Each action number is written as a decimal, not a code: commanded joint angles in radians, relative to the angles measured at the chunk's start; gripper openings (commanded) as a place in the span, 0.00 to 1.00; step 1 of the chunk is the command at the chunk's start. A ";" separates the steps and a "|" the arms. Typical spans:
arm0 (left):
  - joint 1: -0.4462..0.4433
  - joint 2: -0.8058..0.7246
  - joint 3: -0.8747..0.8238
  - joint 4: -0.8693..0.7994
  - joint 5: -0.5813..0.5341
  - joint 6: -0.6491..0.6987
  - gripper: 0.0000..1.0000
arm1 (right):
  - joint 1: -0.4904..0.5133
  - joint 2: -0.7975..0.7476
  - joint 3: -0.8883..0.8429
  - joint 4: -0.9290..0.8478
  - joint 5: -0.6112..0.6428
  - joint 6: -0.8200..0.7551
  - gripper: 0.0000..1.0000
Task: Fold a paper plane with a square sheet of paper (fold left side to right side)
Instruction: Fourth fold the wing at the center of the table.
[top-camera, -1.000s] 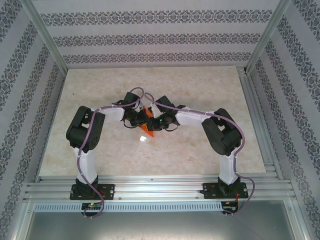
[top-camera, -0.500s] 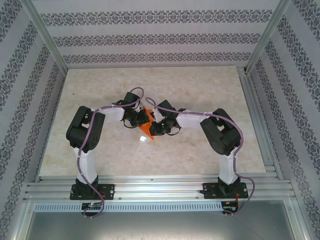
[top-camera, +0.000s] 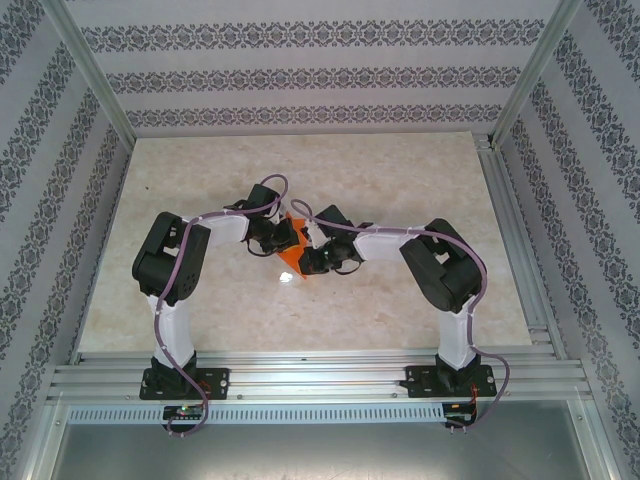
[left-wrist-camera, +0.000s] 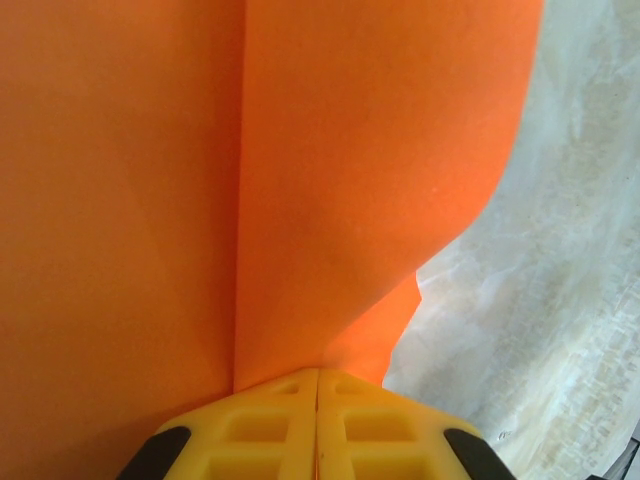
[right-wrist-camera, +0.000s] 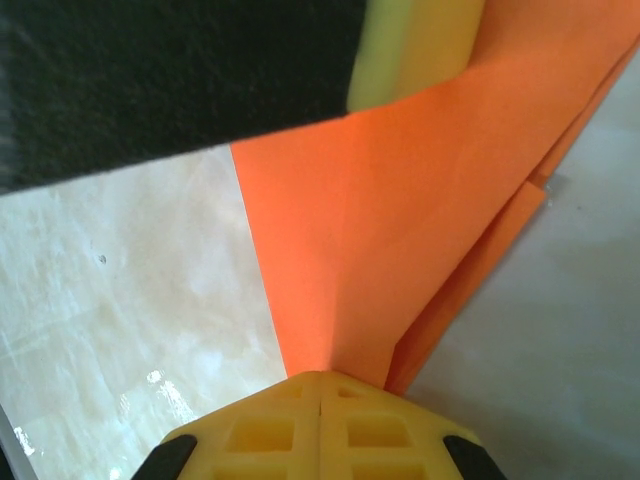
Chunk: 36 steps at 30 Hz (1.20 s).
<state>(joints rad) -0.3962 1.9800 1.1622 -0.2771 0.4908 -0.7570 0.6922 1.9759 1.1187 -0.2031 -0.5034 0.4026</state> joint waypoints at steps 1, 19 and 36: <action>-0.017 0.059 -0.027 -0.098 -0.113 0.027 0.09 | 0.033 -0.013 -0.067 -0.071 -0.009 0.007 0.03; -0.016 0.057 -0.032 -0.103 -0.115 0.028 0.08 | 0.026 -0.188 -0.178 -0.079 -0.060 0.010 0.03; -0.018 0.043 -0.032 -0.102 -0.108 0.026 0.08 | -0.006 -0.042 -0.017 0.095 -0.080 0.110 0.03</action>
<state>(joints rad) -0.4084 1.9785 1.1622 -0.2863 0.4923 -0.7563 0.6743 1.9007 1.0840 -0.1135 -0.6052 0.5110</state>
